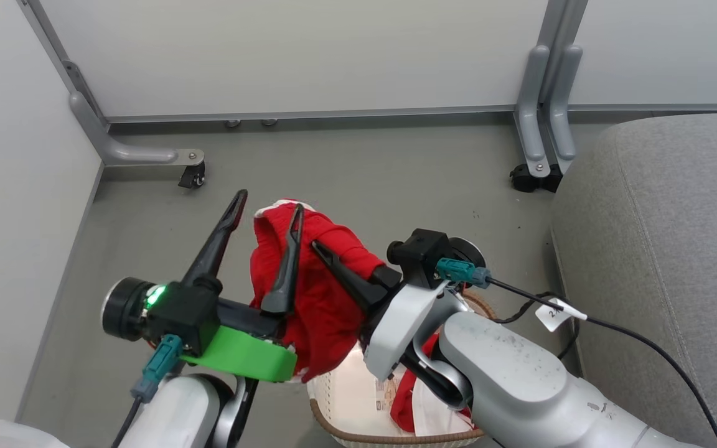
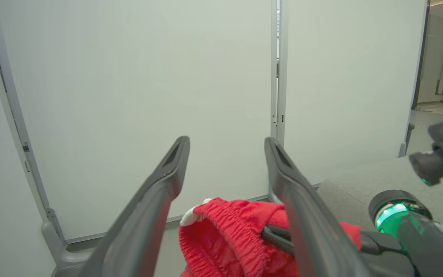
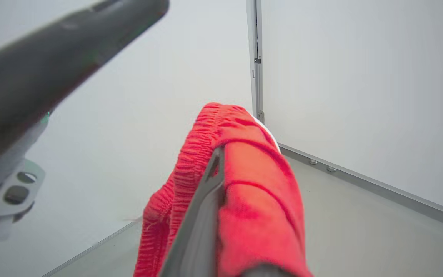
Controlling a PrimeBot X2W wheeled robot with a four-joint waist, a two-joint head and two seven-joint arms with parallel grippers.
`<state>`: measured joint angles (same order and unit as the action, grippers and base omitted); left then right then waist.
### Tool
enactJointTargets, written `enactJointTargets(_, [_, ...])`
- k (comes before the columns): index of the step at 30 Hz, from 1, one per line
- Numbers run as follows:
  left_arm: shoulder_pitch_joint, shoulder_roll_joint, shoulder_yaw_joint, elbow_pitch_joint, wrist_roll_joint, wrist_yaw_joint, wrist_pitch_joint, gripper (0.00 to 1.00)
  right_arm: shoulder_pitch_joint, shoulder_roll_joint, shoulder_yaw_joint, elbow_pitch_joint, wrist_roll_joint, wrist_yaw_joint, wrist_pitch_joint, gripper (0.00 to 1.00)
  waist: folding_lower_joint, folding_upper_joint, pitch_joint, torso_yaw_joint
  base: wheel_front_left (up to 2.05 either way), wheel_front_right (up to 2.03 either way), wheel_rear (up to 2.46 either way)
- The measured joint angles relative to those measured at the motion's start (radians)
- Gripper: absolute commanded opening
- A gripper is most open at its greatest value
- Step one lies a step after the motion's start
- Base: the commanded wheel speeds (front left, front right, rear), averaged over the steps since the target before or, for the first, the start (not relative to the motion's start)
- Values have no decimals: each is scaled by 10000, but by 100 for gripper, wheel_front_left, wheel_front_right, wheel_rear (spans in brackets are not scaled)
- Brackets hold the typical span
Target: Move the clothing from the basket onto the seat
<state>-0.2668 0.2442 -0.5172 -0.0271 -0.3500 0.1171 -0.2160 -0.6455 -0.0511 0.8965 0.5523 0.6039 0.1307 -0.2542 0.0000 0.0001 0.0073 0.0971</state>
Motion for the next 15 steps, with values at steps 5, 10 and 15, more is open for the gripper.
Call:
enactJointTargets(5, [336, 454, 351, 437, 81, 424, 15, 100, -15, 2, -303, 115, -123, 0, -33, 0, 0, 0, 40, -17, 0, 0, 0])
enactJointTargets(10, [855, 790, 566, 963, -4, 579, 82, 100, -3, 0, -646, 234, -364, 0, -61, 0, 0, -1, 118, -86, 0, 0, 0])
enactJointTargets(15, [1290, 888, 821, 1277, -247, 679, -12, 100, 72, 2, -905, 255, -546, 0, -73, 0, 0, 0, 172, -248, 0, 0, 0])
